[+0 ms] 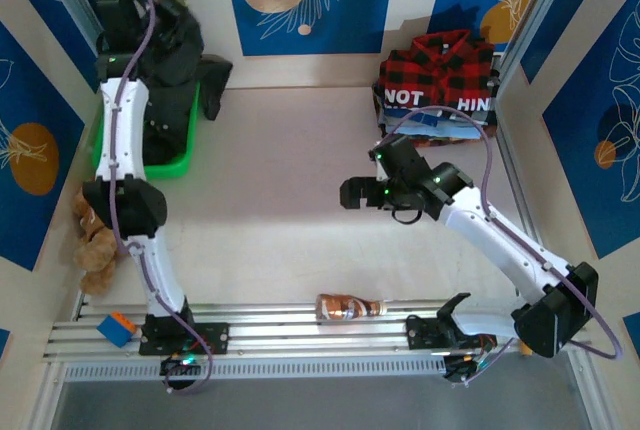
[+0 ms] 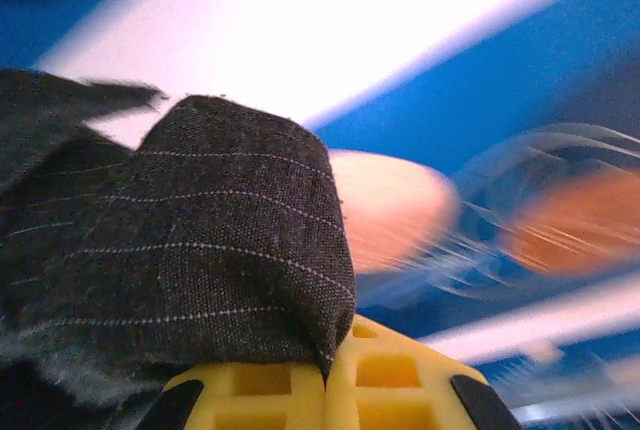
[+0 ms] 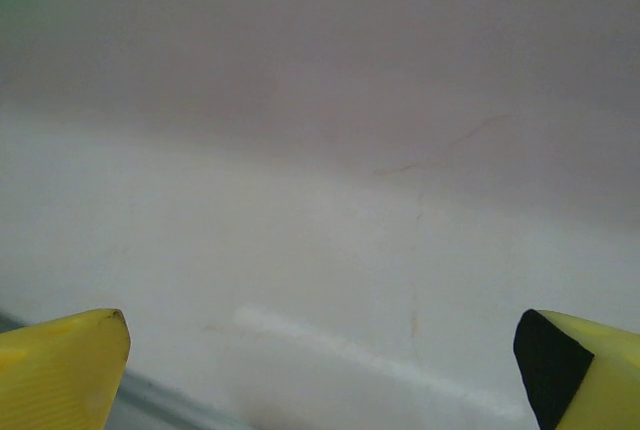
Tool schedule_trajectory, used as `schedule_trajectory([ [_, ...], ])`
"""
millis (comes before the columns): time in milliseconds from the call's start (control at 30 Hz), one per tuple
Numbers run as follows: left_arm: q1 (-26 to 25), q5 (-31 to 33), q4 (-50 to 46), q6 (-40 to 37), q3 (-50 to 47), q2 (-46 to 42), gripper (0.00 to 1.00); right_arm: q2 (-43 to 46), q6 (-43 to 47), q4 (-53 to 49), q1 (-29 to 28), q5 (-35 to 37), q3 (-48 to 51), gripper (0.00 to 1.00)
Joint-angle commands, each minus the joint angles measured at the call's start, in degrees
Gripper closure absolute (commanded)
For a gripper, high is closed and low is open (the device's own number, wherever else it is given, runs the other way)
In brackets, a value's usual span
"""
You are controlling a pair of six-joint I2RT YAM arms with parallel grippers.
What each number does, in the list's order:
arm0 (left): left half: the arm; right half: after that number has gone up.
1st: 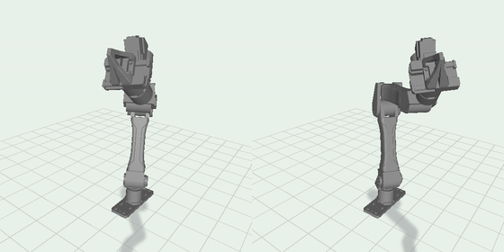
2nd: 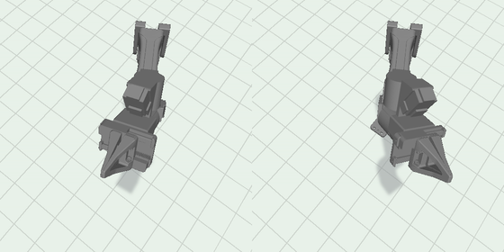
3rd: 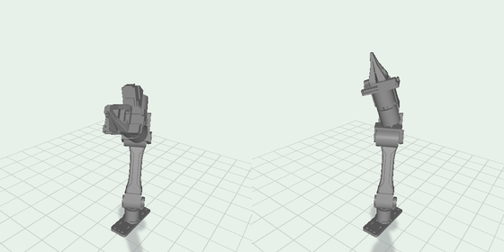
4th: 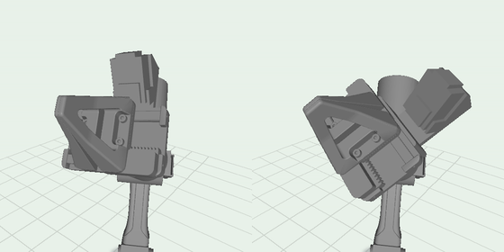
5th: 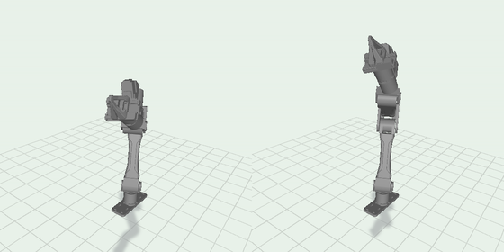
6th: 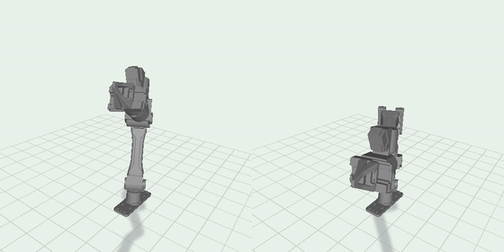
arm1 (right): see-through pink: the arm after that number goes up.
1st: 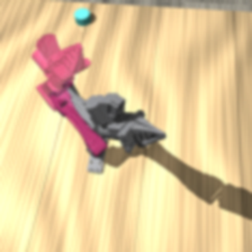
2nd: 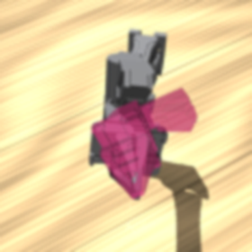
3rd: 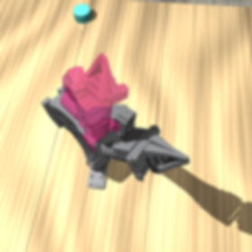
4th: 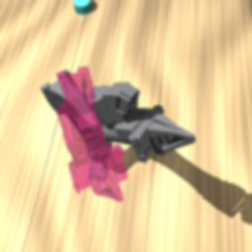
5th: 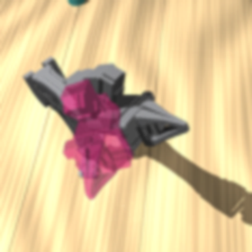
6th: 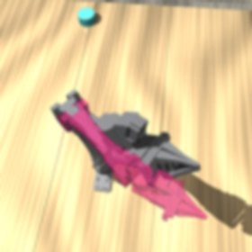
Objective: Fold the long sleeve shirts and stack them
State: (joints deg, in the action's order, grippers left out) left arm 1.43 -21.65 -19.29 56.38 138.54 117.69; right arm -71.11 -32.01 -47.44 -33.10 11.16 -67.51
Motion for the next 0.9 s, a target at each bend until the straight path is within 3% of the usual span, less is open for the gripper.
schedule_trajectory([
  [0,-9.41,-4.98,7.10,-3.50,2.97,-4.31,1.00,0.32,0.97,2.42,8.30,-2.82,-2.57,0.00],
  [200,-31.21,-3.78,2.98,-9.18,2.71,-4.92,0.95,2.12,2.50,6.89,25.80,-12.45,-2.33,0.00],
  [233,-34.92,-3.74,2.21,-10.68,1.34,-4.60,0.82,2.19,2.71,6.95,28.38,-13.79,-2.20,0.00],
  [300,-41.32,-3.52,1.86,-12.48,-4.01,-4.90,0.42,2.59,2.61,6.75,33.03,-15.86,-1.42,0.00],
  [367,-44.11,-1.53,-1.17,-13.72,-9.67,-6.51,0.29,3.44,1.82,5.93,37.49,-17.37,-0.01,0.00],
  [400,-44.36,-0.82,-2.04,-14.13,-13.36,-8.42,0.16,4.20,1.22,5.18,39.74,-17.85,0.83,0.00],
  [467,-43.83,4.07,-4.78,-16.95,-19.46,-13.96,0.02,6.38,0.82,4.11,43.43,-18.78,3.14,0.00],
  [533,-41.29,8.99,-8.75,-19.05,-24.79,-20.22,0.00,8.71,1.13,3.82,44.77,-19.89,5.67,0.00],
  [700,-30.52,9.60,-19.22,-17.13,-37.96,-31.70,0.00,12.49,1.51,2.06,41.80,-19.21,9.97,0.01],
  [867,-21.13,14.20,-30.54,-19.89,-50.77,-36.64,0.00,11.09,2.63,1.99,28.77,-13.59,11.02,0.02],
])
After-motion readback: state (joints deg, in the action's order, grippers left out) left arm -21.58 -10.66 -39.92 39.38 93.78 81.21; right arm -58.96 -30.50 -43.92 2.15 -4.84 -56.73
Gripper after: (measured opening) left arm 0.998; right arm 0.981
